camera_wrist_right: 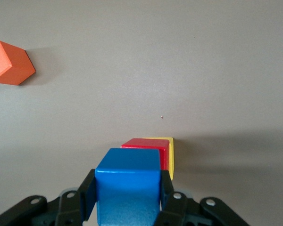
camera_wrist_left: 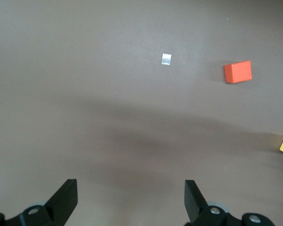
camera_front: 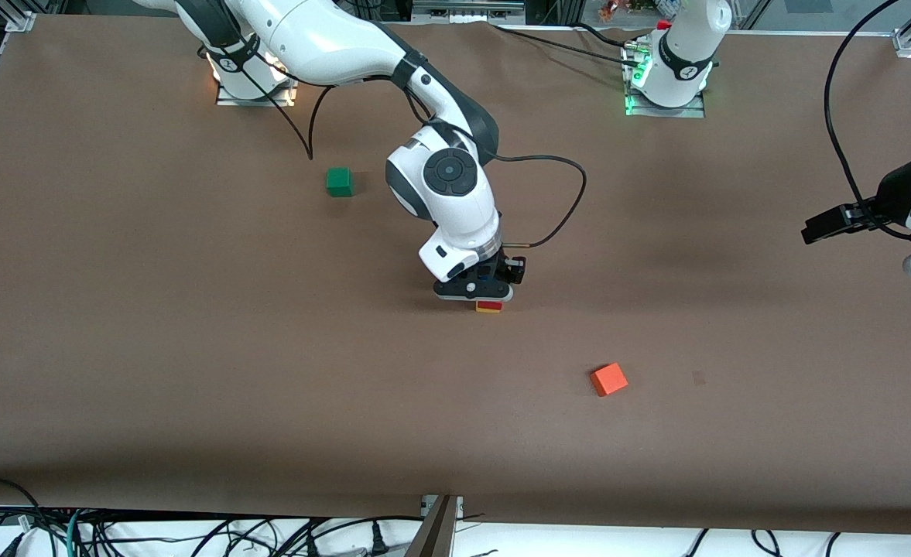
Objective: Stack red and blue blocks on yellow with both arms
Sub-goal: 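Lower the blue cube onto the red cube with the right gripper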
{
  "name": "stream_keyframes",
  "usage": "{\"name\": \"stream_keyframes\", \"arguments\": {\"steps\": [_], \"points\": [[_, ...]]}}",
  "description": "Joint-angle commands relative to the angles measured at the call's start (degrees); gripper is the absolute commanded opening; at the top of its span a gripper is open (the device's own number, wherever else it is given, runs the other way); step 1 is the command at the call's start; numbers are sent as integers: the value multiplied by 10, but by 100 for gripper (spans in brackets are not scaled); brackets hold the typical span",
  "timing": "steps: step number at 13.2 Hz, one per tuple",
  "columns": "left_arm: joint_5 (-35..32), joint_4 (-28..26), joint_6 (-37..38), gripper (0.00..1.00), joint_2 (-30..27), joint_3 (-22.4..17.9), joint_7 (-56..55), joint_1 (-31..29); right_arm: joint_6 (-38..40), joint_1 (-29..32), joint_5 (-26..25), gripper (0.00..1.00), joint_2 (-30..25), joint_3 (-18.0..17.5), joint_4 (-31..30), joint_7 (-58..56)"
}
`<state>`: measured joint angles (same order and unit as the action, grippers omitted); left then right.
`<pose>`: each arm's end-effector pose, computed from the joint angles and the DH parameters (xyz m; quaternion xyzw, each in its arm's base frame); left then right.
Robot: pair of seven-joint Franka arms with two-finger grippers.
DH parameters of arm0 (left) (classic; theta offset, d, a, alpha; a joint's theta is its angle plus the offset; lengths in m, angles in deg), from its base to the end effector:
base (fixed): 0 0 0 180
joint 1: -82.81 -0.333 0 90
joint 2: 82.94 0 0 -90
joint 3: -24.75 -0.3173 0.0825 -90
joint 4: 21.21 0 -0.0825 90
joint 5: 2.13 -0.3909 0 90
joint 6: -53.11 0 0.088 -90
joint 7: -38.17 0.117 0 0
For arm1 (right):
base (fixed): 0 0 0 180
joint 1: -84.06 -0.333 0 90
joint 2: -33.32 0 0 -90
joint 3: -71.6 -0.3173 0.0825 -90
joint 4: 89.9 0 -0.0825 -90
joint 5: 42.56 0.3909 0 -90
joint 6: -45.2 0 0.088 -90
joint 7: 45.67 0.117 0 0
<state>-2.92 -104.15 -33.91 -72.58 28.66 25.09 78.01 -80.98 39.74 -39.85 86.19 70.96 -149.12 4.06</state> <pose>0.6076 0.0146 0.5645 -0.9911 -0.1216 0.0542 0.0065 0.5739 0.5714 0.2962 -0.9906 0.0555 -0.0649 0.1070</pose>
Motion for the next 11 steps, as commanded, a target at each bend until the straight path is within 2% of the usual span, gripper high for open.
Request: {"name": "stream_keyframes", "arguments": {"steps": [1, 6, 7, 8, 9, 11], "points": [[4, 1, -4, 100, -2, 6, 12, -7, 3, -3, -10, 57, 13, 3, 21, 10], [4, 1, -4, 100, -2, 6, 11, -7, 17, -3, -10, 58, 10, 6, 21, 8], [4, 1, -4, 100, -2, 6, 11, -7, 16, -3, -10, 67, 10, 9, 21, 7], [4, 1, -4, 100, -2, 6, 11, -7, 16, -3, -10, 94, 10, 9, 21, 8], [4, 1, -4, 100, -2, 6, 11, -7, 16, -3, -10, 100, 10, 9, 21, 7], [4, 1, -4, 100, -2, 6, 11, -7, 16, -3, -10, 100, 8, 10, 22, 7]]}}
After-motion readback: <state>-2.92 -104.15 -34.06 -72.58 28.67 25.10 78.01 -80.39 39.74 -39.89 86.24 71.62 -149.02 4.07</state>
